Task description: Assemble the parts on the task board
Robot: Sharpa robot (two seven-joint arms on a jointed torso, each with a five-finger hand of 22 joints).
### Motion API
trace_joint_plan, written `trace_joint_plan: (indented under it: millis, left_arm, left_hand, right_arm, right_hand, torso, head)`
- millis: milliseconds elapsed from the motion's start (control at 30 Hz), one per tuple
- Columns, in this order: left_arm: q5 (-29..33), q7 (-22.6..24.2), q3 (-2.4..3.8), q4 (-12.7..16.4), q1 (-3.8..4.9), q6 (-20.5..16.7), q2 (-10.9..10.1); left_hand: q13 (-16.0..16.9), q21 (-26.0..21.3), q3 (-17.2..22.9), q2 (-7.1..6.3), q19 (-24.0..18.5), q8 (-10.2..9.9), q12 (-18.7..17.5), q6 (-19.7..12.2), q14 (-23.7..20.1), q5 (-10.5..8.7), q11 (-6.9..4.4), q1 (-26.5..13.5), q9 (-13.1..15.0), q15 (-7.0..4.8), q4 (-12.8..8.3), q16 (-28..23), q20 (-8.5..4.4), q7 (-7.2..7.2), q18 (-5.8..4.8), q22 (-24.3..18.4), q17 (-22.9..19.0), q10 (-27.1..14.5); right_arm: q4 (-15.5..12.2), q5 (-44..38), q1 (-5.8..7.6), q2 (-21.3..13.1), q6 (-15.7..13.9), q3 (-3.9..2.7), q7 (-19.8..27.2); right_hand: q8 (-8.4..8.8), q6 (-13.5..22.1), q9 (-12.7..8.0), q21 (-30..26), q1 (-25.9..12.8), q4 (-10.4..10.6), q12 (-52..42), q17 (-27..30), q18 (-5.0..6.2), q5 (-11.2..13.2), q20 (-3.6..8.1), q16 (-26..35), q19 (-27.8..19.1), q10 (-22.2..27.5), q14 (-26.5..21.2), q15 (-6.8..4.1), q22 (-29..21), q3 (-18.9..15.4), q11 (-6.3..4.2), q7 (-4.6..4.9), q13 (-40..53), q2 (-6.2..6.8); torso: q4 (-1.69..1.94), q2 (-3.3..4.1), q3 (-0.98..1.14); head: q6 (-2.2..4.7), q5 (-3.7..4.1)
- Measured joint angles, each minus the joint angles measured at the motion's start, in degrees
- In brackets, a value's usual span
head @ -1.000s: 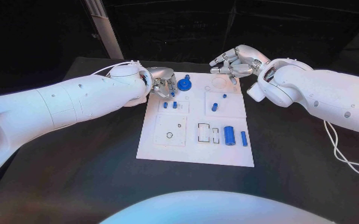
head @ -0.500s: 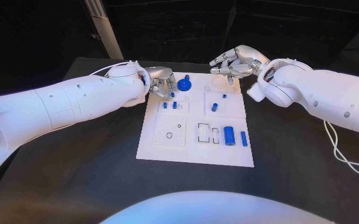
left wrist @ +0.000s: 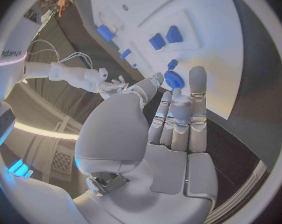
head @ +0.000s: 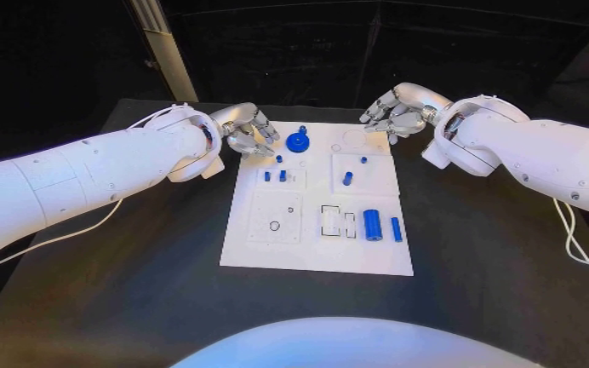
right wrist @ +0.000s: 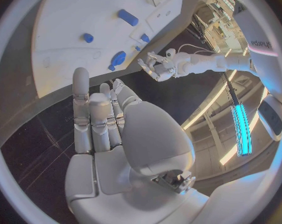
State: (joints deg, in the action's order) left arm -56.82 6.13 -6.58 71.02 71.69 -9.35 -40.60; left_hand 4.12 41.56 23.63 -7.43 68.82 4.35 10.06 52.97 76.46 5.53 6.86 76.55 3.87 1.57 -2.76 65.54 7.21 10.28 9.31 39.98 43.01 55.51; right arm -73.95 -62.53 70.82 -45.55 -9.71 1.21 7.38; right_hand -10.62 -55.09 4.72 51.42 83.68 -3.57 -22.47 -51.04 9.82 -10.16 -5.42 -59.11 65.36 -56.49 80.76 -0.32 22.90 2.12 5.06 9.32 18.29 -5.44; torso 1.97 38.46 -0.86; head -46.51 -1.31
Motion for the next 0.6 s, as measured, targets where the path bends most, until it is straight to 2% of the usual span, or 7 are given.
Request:
trace_joint_plan:
  millis: [100,233,400,500,600]
  left_arm:
    - [9.09,4.81,-0.01,0.82,0.03,-1.01,-1.12]
    - [20.63,10.62,-0.02,2.13,0.03,-2.18,-1.79]
    - [32.83,16.25,-0.02,3.94,0.03,-3.58,-2.59]
    - [37.81,18.33,-0.02,4.33,0.02,-4.22,-2.66]
    - [41.15,19.63,-0.03,4.57,0.01,-4.68,-2.48]
  left_hand:
    - [0.0,-1.83,0.0,0.8,-1.87,0.45,1.34,0.93,-3.96,0.0,0.2,0.09,0.05,0.36,0.0,-4.39,0.28,0.5,0.0,-1.02,-6.5,0.2]
    - [0.0,-2.69,0.25,1.04,-2.57,1.0,2.03,1.54,-6.08,0.0,0.2,0.25,0.07,0.48,0.25,-6.72,0.39,0.65,-0.01,-1.48,-9.91,0.2]
    - [-0.01,-2.91,0.25,1.26,-2.58,1.01,2.66,1.73,-6.87,0.0,0.2,0.04,0.07,0.48,0.25,-7.91,0.4,0.48,0.62,-1.69,-11.87,0.2]
    - [-0.01,-3.12,0.25,1.26,-2.58,1.01,2.81,1.73,-7.27,0.0,0.2,0.03,0.07,0.48,0.25,-8.33,0.4,0.47,0.69,-1.72,-12.65,0.2]
    - [-0.01,-3.12,0.25,1.26,-2.58,1.01,2.86,1.73,-7.27,0.0,0.2,0.04,0.06,0.48,0.25,-8.33,0.4,0.47,0.7,-1.74,-12.69,0.2]
  right_arm:
    - [-0.57,-7.28,0.0,-0.62,0.53,0.0,-1.84]
    - [-2.19,-16.68,-0.47,-1.14,0.61,-0.01,-4.07]
    - [-4.75,-26.68,-1.94,-1.72,0.0,0.0,-6.46]
    - [-5.6,-30.79,-2.75,-1.67,-0.38,0.03,-7.43]
    - [-5.93,-33.43,-3.61,-1.52,-0.59,0.02,-8.14]
  right_hand:
    - [0.0,-0.17,-0.33,0.0,-0.39,-0.8,3.93,0.17,-0.01,0.29,-0.2,0.0,0.2,-1.38,0.0,0.0,0.0,1.47,0.08,0.15,-3.57,1.0]
    - [0.72,-0.2,-0.64,0.0,-1.07,-1.12,5.67,-1.19,-0.01,0.63,-0.4,-1.21,0.4,-2.49,0.47,0.44,0.03,2.12,-0.04,0.13,-5.5,1.67]
    - [2.12,-0.37,-0.87,0.45,-1.9,-1.34,7.3,-3.37,-0.01,0.64,-0.5,-3.36,0.9,-2.89,1.67,0.62,0.36,2.92,-0.03,-0.05,-7.44,2.97]
    - [3.37,0.53,-1.0,0.45,-2.58,-1.45,8.67,-3.29,-0.01,1.5,-0.65,-3.36,1.05,-2.65,1.87,0.82,0.37,3.03,0.21,-0.15,-8.8,4.09]
    - [4.47,1.19,-1.0,0.45,-2.47,-1.62,9.47,-3.03,-0.01,2.01,-0.72,-3.36,1.12,-2.36,1.87,0.82,0.37,3.53,0.49,-0.14,-10.04,4.44]
  torso:
    - [-0.07,0.01,-0.03]
    - [-0.29,0.01,-0.03]
    - [-0.34,0.01,-0.07]
    - [-0.33,0.02,-0.07]
    - [-0.32,0.05,-0.09]
  head:
    - [0.5,0.53]
    - [1.02,1.01]
    - [1.61,1.74]
    - [1.83,2.04]
    - [1.91,2.08]
